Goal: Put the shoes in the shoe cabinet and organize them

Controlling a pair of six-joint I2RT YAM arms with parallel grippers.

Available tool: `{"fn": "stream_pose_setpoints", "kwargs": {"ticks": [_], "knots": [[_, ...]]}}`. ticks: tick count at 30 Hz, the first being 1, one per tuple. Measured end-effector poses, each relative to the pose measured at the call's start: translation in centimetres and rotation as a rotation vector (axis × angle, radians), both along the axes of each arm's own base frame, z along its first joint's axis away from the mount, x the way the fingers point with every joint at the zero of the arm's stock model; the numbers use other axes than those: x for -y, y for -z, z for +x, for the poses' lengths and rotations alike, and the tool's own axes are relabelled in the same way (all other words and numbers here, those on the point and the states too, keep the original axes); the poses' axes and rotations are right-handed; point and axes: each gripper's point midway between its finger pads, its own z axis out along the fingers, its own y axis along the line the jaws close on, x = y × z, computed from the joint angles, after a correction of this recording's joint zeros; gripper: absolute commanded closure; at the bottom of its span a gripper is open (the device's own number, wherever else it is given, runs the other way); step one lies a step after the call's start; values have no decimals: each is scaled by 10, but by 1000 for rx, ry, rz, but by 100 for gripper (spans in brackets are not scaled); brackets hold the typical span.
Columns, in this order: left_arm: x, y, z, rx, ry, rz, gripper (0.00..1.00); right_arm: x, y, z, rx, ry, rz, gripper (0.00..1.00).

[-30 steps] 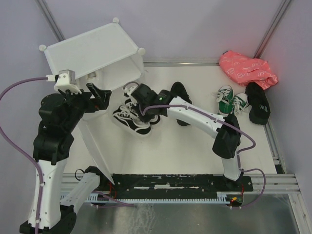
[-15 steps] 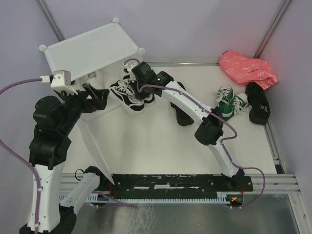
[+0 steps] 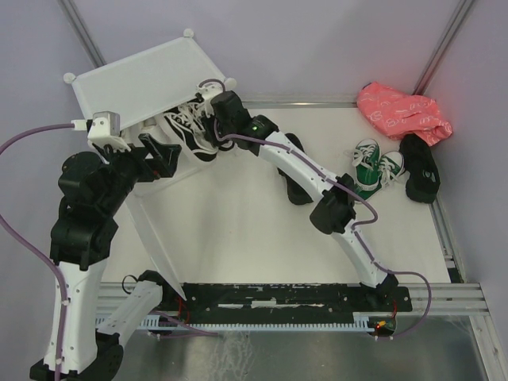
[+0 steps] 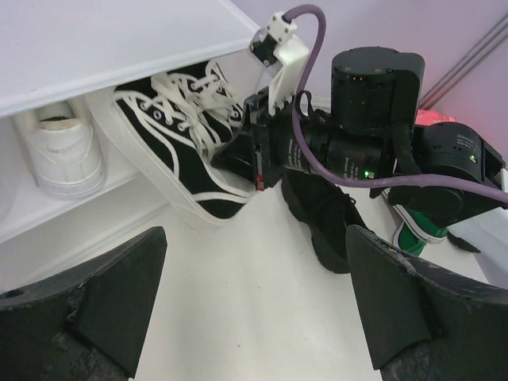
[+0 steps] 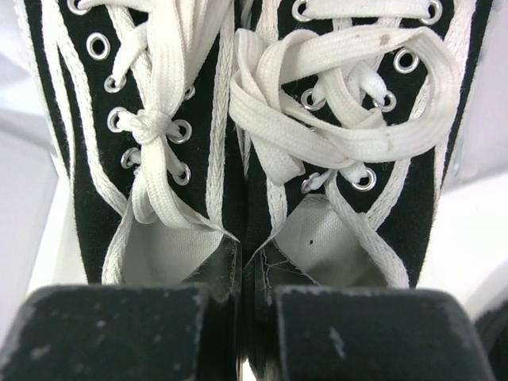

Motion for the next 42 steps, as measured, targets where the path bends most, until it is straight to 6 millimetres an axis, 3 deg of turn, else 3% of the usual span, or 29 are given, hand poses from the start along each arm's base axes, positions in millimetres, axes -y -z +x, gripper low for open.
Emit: {"fn": "stream_pose_setpoints", "kwargs": {"ticks": [4, 11, 14, 18, 21, 23, 28, 35, 42], "knots": [[2, 0, -1, 0, 6, 0, 0, -15, -17, 21, 74, 33, 86, 98], [6, 0, -2, -1, 24, 0, 0, -22, 14, 52, 99, 101, 107, 98], [6, 2, -1, -5, 25, 1, 0, -23, 14, 55, 99, 113, 123, 93], [6, 7, 0, -19, 25, 4, 0, -23, 8, 59, 105, 133, 154, 66], [7, 9, 1, -25, 25, 5, 0, -25, -2, 66, 133, 151, 192, 31], [7, 9, 2, -26, 25, 5, 0, -25, -13, 71, 162, 165, 226, 19], [7, 9, 2, -26, 25, 5, 0, -21, -30, 82, 210, 179, 270, 1], [7, 10, 2, -27, 23, 6, 1, -28, -44, 71, 198, 103, 301, 1], [7, 11, 2, -31, 23, 8, 1, -13, -81, 40, 180, 47, 312, 1]]}}
